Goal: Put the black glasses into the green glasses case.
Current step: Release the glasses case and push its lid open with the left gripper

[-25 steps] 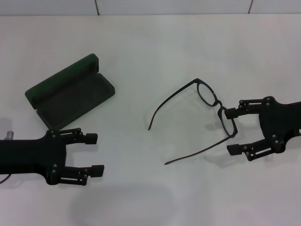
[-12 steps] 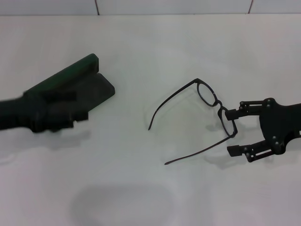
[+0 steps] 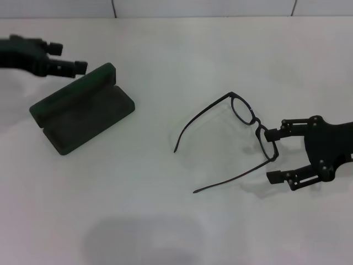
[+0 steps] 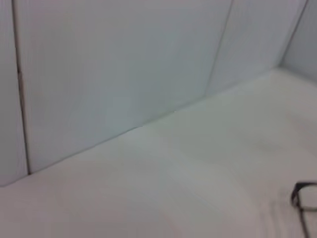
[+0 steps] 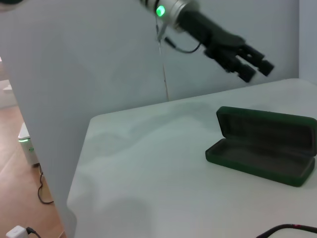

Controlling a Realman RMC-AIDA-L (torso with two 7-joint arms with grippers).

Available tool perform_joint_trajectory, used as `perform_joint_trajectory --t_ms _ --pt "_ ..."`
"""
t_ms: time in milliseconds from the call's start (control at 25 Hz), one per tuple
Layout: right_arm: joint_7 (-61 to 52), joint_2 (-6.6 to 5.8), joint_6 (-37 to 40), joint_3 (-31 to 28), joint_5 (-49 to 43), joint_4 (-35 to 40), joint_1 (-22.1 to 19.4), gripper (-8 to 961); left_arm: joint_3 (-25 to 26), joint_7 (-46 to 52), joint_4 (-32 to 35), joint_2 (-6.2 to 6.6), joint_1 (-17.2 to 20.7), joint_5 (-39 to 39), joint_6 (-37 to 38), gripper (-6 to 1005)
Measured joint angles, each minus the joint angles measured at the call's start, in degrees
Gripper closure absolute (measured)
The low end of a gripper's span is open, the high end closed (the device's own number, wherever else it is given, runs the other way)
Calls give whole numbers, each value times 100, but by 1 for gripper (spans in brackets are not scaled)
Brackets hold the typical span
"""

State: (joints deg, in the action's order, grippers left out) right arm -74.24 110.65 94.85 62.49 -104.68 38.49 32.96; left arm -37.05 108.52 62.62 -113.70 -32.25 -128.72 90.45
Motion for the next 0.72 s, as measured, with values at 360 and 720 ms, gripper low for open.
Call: perform_joint_trajectory --t_ms 360,720 --pt "1 59 -115 18 0 -7 51 69 -566 529 -178 -85 -906 -2254 -390 159" --pt "17 58 -172 13 0 -6 5 69 -1093 619 -572 -146 -963 -2484 -997 166"
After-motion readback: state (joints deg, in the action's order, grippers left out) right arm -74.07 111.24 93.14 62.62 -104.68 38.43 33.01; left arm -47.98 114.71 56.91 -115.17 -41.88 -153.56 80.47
